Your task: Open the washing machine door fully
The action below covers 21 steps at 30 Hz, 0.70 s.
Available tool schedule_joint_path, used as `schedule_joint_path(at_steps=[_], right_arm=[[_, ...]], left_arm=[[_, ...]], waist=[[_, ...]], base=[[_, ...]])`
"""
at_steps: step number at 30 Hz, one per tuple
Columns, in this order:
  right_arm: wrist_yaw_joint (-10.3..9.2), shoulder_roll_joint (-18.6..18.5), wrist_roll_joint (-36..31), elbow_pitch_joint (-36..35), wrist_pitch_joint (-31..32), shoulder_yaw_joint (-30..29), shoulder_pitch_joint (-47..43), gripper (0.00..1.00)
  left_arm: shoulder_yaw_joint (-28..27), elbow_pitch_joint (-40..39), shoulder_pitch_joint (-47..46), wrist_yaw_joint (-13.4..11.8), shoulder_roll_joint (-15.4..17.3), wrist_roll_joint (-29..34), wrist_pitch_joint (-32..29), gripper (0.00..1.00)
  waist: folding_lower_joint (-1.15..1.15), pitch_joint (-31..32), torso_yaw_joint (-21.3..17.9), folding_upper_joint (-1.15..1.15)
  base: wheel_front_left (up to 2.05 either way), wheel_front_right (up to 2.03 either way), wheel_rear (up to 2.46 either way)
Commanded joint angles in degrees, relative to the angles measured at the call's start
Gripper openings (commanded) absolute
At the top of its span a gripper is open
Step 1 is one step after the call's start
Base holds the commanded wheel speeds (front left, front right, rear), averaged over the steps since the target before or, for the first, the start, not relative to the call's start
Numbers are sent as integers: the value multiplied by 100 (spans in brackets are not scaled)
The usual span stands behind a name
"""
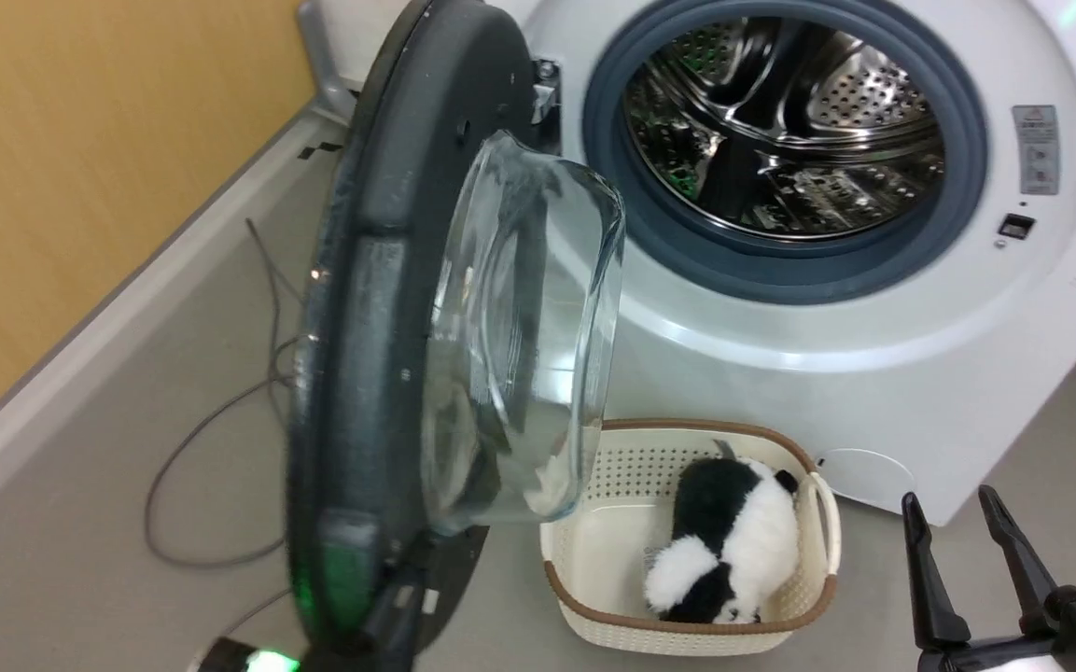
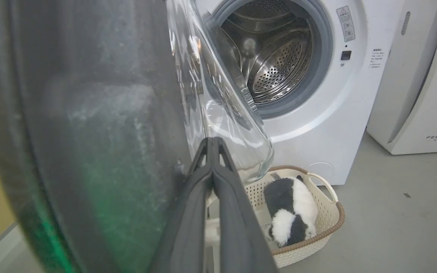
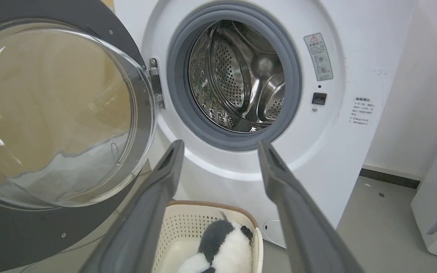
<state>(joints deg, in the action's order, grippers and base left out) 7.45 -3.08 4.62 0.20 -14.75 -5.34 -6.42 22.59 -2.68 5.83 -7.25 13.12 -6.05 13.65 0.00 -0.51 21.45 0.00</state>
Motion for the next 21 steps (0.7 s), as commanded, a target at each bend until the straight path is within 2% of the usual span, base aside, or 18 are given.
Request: schedule_joint_path(at_steps=[1, 11, 21], right_arm=[[3, 20, 13, 1, -25, -3, 9, 100], [3, 20, -82, -6, -25, 57, 137, 100], [3, 20, -202, 15, -25, -6, 272, 100]], left_arm=[[-88, -18, 35, -56, 56, -33, 9, 0], [-1151, 373, -385, -246, 333, -622, 92, 0], [-1983, 1327, -1012, -338, 436, -972, 132, 0]], waist=[[0, -20, 53, 0], [0, -274, 139, 0], [0, -539, 13, 0]], base=[[0, 0, 0], [0, 0, 0], [0, 0, 0]])
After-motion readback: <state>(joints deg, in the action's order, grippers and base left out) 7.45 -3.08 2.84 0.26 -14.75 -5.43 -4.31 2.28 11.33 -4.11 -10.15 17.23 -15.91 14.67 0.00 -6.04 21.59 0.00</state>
